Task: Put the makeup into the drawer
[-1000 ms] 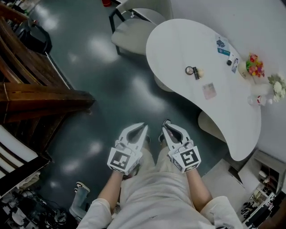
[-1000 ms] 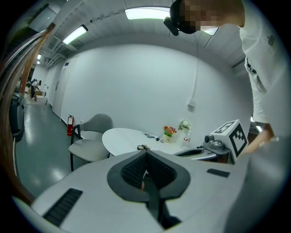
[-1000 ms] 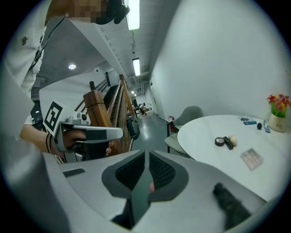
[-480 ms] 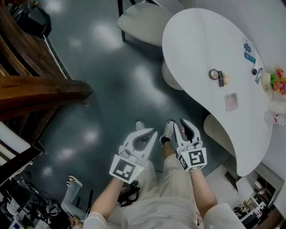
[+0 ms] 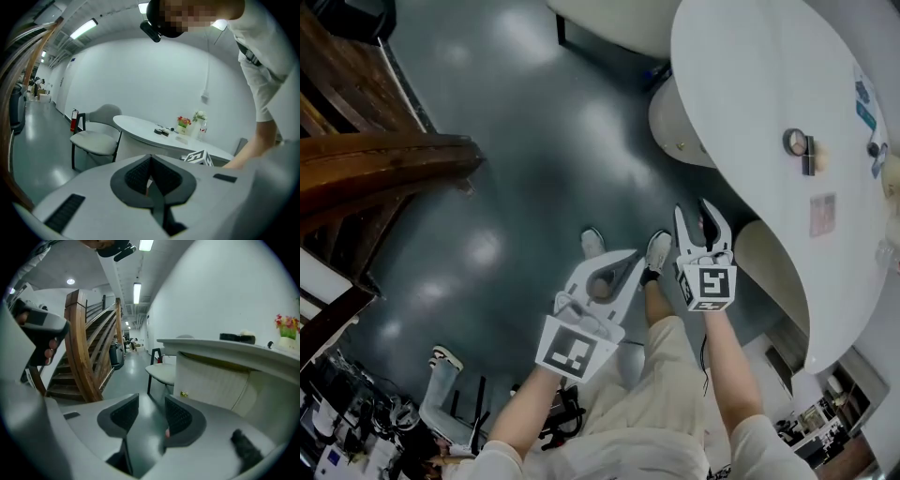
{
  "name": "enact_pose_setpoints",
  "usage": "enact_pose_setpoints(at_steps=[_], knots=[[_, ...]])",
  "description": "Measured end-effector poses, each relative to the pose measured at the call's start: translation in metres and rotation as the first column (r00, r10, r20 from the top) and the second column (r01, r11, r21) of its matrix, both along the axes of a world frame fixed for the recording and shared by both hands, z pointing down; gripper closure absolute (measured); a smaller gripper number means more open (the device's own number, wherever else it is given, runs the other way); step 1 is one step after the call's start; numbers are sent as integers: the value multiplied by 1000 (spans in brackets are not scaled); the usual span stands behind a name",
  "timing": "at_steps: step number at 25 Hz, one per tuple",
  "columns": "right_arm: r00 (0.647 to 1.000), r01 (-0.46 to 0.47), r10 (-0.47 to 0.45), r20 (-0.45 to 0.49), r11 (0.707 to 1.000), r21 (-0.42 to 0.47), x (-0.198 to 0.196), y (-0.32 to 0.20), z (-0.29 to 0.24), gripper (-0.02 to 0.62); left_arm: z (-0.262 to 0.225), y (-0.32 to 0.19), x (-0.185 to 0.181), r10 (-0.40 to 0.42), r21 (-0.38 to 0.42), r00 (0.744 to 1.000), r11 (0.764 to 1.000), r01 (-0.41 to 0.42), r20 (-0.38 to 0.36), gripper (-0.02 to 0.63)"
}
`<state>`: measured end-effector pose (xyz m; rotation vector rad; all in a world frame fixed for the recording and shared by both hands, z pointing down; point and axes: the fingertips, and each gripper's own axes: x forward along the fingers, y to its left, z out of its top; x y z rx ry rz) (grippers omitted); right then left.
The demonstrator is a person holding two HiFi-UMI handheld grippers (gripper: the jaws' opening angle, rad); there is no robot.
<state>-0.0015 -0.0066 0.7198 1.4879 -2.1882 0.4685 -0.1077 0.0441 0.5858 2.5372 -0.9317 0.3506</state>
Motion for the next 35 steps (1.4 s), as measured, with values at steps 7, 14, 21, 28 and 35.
enact_pose_setpoints(at_steps=[7,14,21,28,35], knots=[[997,-28,28,-77,1000,-5,26,-31,63,419,24,-4,-3,83,11,993,996,-84,89,598],[986,-94,98,-136,995,32,51,-75,84,419,43,-9,-4,103,-30,990,994,-101,94,598],[983,-86,88,-162,996,22,53,-91,84,440,37,-9,1,124,-54,990,991,-120,64,598],[978,-69,68,-199,998,5,53,-92,81,473,30,-5,9,164,-47,985,986,-162,49,598],[969,-95,93,-228,995,4,65,-97,82,546,29,-7,13,165,-38,985,986,-164,48,598]])
